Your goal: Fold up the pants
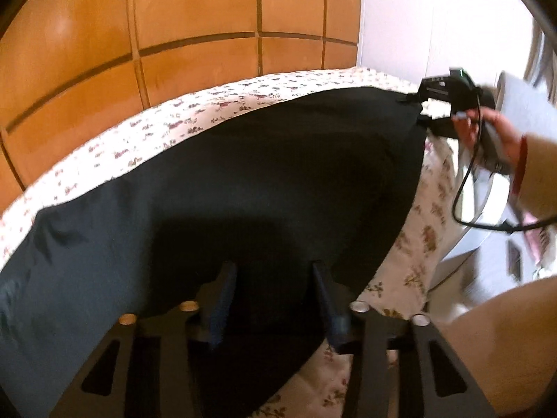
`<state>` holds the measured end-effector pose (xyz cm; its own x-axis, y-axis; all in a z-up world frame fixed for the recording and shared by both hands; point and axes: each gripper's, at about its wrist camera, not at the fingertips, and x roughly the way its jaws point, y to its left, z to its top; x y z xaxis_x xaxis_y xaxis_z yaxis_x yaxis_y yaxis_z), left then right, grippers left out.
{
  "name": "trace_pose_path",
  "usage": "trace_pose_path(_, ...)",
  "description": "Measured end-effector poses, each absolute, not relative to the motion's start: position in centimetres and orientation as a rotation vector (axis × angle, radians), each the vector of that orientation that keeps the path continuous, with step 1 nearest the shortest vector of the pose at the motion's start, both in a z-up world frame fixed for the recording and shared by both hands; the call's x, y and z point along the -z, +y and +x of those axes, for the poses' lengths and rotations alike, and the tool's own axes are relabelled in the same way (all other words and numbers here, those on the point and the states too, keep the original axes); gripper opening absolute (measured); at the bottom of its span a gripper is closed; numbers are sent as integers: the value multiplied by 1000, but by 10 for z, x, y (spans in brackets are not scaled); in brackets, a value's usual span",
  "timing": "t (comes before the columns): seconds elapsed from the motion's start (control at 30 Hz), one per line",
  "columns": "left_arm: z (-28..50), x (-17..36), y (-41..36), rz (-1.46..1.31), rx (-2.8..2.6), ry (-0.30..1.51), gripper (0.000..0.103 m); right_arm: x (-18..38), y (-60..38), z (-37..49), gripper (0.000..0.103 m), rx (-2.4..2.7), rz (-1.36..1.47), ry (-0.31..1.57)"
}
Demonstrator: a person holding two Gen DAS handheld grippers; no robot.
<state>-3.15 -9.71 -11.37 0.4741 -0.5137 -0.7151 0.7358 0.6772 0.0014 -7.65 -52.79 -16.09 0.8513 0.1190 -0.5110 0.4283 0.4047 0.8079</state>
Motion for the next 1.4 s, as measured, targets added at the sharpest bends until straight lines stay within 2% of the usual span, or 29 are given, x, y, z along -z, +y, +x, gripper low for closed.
trace_pose_path(0.03,-31,112,-98,332,779,748,20,159,-527,-74,20,220,1129,559)
trace_pose_path(0.07,-31,107,-96,320,775,748,12,156,-527,-72,15,230,1099,569)
trace_pose_path(0.2,-31,87,-93,275,774,742,8,130,-528,-79,10,222,1071,508)
trace_pose_path(0.33,-37,65,-75,193,820,725,8,107,-531,-89,10,225,997,509)
trace_pose_path(0.5,-41,88,-78,199,829,789,8,140,-535,-95,10,280,1016,627)
trace_pose_path(0.57,-42,102,-85,223,824,828,14,156,-535,-97,8,288,1041,631)
trace_pose_path(0.63,-44,105,-85,201,825,815,25,159,-536,-101,8,286,1068,593)
trace_pose_path(0.73,-39,97,-77,92,855,869,31,151,-537,-108,10,316,1065,583)
trace_pose_path(0.77,-36,93,-71,39,867,884,31,141,-537,-112,11,369,1018,572)
trace_pose_path(0.83,-30,87,-58,-47,853,888,31,121,-534,-118,30,484,898,556)
trace_pose_path(1.0,-20,70,-6,-221,704,810,31,68,-513,-129,30,605,689,433)
trace_pose_path(1.17,5,74,40,-289,432,793,31,43,-458,-84,30,405,526,464)
trace_pose_path(1.4,33,98,81,-242,144,795,31,74,-310,13,30,-196,463,713)
